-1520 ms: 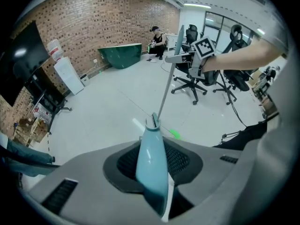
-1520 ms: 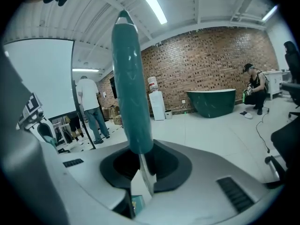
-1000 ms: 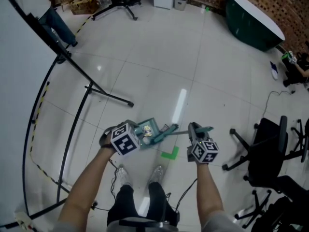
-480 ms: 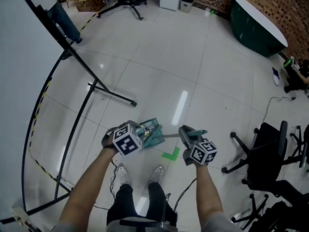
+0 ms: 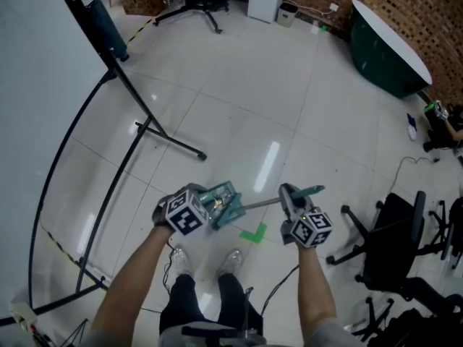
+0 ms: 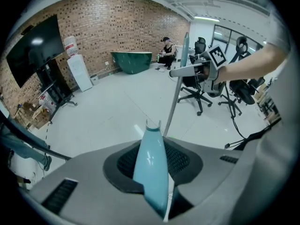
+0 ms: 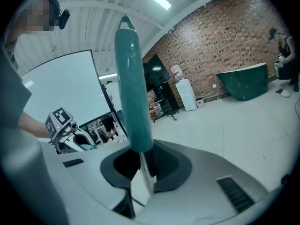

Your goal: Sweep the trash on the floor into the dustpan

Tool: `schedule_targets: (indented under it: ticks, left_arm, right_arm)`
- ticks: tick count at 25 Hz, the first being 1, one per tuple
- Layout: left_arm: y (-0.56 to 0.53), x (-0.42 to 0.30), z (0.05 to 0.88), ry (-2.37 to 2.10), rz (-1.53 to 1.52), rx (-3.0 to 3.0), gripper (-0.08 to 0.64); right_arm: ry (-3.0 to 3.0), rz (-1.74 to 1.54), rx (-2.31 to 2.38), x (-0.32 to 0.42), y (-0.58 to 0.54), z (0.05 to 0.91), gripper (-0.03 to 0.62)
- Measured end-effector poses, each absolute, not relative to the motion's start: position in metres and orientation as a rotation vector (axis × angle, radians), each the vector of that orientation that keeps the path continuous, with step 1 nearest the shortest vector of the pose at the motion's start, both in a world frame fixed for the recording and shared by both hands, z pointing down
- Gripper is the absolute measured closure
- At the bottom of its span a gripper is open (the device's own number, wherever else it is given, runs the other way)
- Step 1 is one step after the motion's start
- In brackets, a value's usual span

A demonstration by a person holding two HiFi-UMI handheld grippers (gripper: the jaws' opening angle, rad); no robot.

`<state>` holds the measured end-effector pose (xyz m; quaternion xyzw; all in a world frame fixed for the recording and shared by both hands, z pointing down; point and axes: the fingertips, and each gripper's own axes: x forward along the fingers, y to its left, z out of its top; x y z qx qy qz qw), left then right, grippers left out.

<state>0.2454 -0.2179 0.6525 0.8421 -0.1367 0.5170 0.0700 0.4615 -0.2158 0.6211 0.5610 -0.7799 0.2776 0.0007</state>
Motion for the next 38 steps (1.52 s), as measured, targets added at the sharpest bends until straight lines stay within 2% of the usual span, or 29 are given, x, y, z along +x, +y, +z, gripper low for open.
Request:
schedule_targets:
  ticks: [9,15,24,38]
  left_arm:
    - [-0.220,0.216,0.618,-0.629,1.363,2.546,0.451]
    - [-0.231,0.198,0.559,-0.759,1.289,2.549,0.451]
    - [-0.237,0.182,0.460,-0.831,1.210,2.663,0.451]
    - [-0.238,0.173,0.404,-0.820,1.146,2.774,0.451]
  right_arm:
    - [-2.554,0.578,1.623,0.429,-0.215,0.533,0.546]
    - [-2.574,0.347,1.521,0.387,-0.219,0.458,0.546]
    - [-2.600,0.174,1.498,0.345,-0.202,0.367,0.546]
    - [-2.591,0.042,1.488,0.280,-0.192,0.318,0.548]
